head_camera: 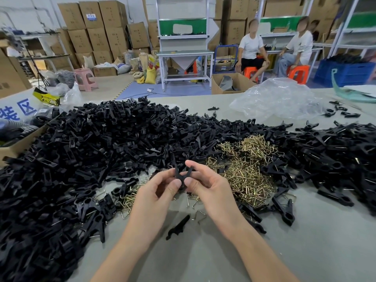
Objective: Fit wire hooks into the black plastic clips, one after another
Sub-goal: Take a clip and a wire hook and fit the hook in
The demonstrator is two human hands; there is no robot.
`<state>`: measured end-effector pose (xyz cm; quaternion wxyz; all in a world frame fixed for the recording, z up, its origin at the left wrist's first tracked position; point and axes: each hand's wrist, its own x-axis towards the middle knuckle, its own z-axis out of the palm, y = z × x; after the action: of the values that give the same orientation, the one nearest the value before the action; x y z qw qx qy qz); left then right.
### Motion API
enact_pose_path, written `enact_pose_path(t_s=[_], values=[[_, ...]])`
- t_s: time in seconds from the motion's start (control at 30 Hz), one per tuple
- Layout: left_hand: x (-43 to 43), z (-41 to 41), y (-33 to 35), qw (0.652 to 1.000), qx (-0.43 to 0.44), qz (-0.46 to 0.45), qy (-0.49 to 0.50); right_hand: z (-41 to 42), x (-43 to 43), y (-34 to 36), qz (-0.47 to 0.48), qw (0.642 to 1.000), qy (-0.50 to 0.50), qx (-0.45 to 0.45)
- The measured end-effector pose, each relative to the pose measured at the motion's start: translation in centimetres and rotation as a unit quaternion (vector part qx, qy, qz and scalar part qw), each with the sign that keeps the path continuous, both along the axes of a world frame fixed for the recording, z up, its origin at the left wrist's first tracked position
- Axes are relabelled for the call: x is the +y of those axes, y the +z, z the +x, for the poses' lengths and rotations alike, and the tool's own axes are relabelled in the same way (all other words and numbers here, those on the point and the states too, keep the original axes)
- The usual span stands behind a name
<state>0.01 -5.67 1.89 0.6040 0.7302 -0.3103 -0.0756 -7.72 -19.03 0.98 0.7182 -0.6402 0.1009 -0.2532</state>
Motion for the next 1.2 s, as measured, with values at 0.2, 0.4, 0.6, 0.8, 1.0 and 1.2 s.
enact_pose_path(t_s=[0.2,0.4,0.6,0.8,1.0,1.2], values=[[-0.1,-0.2,0.0,0.999,0.036,-0.041,-0.001,-0.1,0.1,0.2,-0.009,1.0,0.002,0.006],[-0.4,-0.7,0.3,0.996,0.058,-0.063,-0.023,-0.2,0.7,0.3,-0.064,0.998,0.018,0.02],[-0.2,-0.3,-0.2,0.998,-0.055,0.011,0.01,-0.1,0.4,0.3,-0.016,1.0,-0.009,-0.021],[-0.3,-0.4,-1.6,0.949,-0.246,0.195,-0.009,-0.2,-0.7,0.6,0.033,0.992,-0.115,-0.041],[-0.9,-0.4,-1.2,0.914,-0.279,0.291,-0.046,0.0,-1.1,0.1,0.003,0.991,-0.131,-0.018],[-1.9,-0.3,-0.7,0.882,-0.282,0.374,-0.043,0.1,-1.2,-0.3,-0.072,0.983,-0.168,0.008]])
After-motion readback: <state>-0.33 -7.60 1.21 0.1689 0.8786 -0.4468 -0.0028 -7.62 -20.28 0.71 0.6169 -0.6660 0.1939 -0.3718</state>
